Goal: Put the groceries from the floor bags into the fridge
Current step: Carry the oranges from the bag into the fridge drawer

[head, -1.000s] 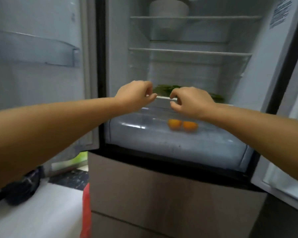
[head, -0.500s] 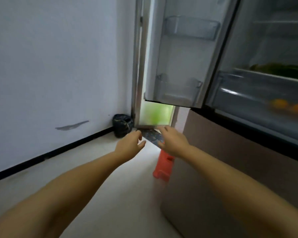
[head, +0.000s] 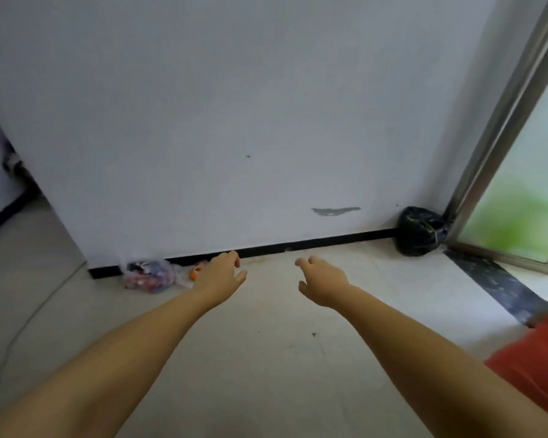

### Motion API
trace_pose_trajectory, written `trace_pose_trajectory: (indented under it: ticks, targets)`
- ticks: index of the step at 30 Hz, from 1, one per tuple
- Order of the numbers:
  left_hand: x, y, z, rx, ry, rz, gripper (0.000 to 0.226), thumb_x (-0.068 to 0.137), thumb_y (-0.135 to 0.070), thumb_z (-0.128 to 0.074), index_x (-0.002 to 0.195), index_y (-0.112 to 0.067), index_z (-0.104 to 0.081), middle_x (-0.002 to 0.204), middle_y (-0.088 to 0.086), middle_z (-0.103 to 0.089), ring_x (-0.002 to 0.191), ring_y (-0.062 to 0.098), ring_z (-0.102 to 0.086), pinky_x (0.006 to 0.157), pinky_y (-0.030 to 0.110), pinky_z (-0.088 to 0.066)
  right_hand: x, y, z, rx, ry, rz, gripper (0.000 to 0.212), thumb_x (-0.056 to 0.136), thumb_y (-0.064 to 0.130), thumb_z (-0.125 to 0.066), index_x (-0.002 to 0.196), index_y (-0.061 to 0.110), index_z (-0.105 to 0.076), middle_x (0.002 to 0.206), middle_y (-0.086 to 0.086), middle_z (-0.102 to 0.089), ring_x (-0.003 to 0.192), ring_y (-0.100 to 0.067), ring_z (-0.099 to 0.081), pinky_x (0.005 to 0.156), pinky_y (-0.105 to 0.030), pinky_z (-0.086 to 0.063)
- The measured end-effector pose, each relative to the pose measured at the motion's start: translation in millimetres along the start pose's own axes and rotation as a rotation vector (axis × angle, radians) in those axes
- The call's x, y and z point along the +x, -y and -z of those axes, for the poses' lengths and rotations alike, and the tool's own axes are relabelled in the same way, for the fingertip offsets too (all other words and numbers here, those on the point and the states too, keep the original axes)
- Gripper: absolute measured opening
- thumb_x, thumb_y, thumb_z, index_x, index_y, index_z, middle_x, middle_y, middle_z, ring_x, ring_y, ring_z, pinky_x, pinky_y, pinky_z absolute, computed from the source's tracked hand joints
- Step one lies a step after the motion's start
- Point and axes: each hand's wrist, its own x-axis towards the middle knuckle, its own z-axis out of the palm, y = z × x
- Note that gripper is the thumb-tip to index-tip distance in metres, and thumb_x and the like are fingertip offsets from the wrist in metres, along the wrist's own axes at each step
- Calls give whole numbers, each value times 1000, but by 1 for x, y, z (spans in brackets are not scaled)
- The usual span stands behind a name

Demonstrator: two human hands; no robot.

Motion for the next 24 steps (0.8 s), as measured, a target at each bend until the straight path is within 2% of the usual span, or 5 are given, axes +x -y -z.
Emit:
trace_pose_trajectory:
  ticks: [8, 13, 17, 21, 24]
  targets:
    - [37, 128, 13, -102, 8, 232, 16, 89, -24, -53, 99, -12, -54, 101, 10, -62, 95, 29, -59, 76, 34, -44, 131, 85, -34, -60, 127, 137, 49, 96, 29, -46, 141, 17, -33, 141, -9, -41, 120, -28, -49, 90, -38, -46]
    - [114, 182, 16, -97, 3, 301, 13, 90, -28, -51, 83, -17, -48, 85, 4, -56, 80, 26, -58, 68, 37, -46, 235, 105, -49, -77, 193, 178, 49, 96, 29, -45, 142, 18, -33, 141, -9, -41, 121, -28, -49, 92, -38, -46]
    - [176, 222, 23, -138, -8, 362, 18, 90, -30, -54, 90, -13, -56, 92, 10, -62, 86, 28, -61, 75, 43, -52, 316, 125, -55, -76, 279, 216, 49, 95, 32, -46, 141, 19, -34, 139, -10, -44, 116, -29, -53, 92, -40, -49]
    - [222, 262, 27, -187, 7, 435, 19, 92, -30, -55, 84, -14, -49, 83, 6, -57, 82, 26, -60, 69, 32, -45, 389, 157, -51, -90, 335, 276, 50, 95, 30, -46, 142, 20, -33, 141, -9, -41, 116, -29, -54, 92, -39, -47]
    - [254, 301, 31, -198, 19, 478, 19, 92, -29, -54, 94, -10, -56, 94, 9, -62, 91, 28, -62, 75, 35, -46, 444, 189, -50, -73, 342, 337, 48, 95, 26, -45, 141, 18, -34, 137, -11, -43, 115, -30, -54, 88, -37, -45]
